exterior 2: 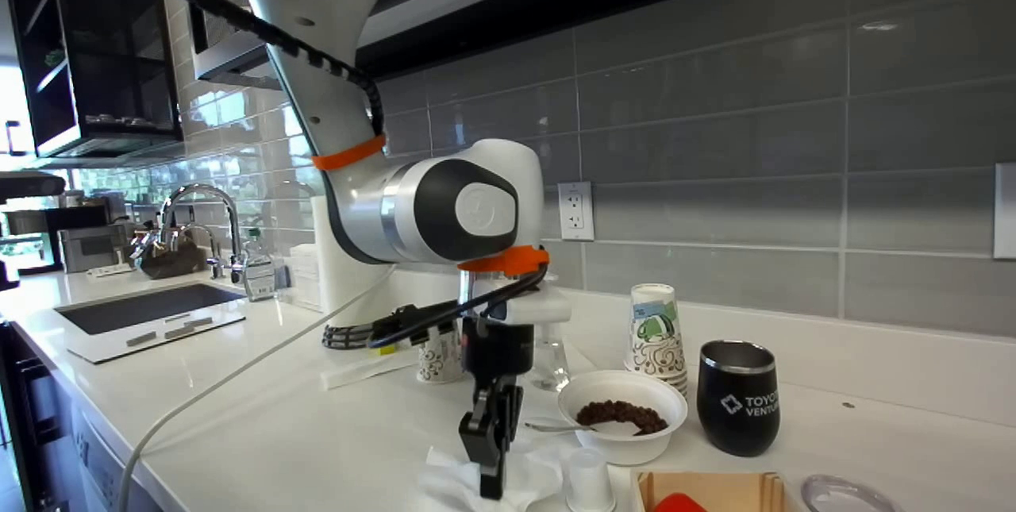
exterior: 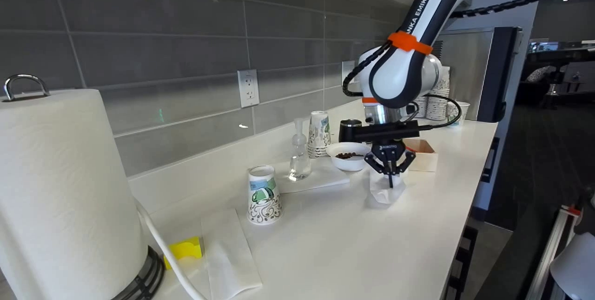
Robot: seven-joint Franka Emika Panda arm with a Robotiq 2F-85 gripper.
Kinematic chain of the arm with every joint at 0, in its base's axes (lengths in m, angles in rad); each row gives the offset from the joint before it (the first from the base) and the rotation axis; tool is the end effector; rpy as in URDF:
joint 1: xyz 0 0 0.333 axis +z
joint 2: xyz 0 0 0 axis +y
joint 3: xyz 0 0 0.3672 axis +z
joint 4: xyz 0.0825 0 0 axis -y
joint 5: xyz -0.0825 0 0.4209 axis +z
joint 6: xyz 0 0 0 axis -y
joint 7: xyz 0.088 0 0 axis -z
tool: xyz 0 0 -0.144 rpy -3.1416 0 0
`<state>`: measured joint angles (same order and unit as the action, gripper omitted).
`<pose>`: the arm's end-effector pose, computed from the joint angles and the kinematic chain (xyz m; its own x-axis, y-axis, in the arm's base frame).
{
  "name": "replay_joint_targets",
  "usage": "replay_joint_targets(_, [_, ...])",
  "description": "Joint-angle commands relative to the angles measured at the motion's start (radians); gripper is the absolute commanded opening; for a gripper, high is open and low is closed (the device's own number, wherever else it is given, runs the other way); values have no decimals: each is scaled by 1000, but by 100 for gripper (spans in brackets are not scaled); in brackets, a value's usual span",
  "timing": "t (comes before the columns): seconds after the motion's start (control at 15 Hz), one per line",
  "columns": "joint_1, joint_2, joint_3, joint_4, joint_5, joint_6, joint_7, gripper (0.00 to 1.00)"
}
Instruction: Use the napkin to wipe the table
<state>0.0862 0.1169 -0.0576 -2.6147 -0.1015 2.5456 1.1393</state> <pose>0.4280 0.0106 0.1773 0.5188 -0.8542 -0.0354 -0.8357 -0.5154 0.1896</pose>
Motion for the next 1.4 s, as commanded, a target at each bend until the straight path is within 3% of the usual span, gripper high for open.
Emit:
replay_joint_targets(0.0, [25,-120,66,-4,27,19,-24,0])
replay_joint_targets(0.27, [62,-181,166,56,103,-36,-112,0])
replay_joint_targets(0.47, [73,-209,212,122,68,-91,-78,0])
replay_joint_targets(0.8, [64,-204,243,237,11,-169,-39,0])
replay_joint_targets(1.33, [107,-163,295,338,37,-139,-102,0])
